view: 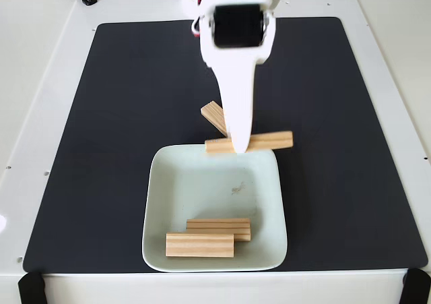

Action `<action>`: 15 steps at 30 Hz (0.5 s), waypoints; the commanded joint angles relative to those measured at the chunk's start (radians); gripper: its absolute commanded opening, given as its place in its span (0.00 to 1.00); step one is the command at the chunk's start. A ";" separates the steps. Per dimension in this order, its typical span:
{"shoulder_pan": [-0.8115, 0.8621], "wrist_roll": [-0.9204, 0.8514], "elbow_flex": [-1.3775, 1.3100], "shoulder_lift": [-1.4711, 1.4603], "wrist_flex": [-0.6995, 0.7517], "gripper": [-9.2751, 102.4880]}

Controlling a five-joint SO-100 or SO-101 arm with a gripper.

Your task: Pick up the wooden block and place them on the plate.

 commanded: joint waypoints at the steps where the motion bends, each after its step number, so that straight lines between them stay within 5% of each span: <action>1: 0.026 0.006 -0.187 -0.110 -0.034 0.08; 15: 0.071 -0.008 -0.287 -0.282 0.058 0.08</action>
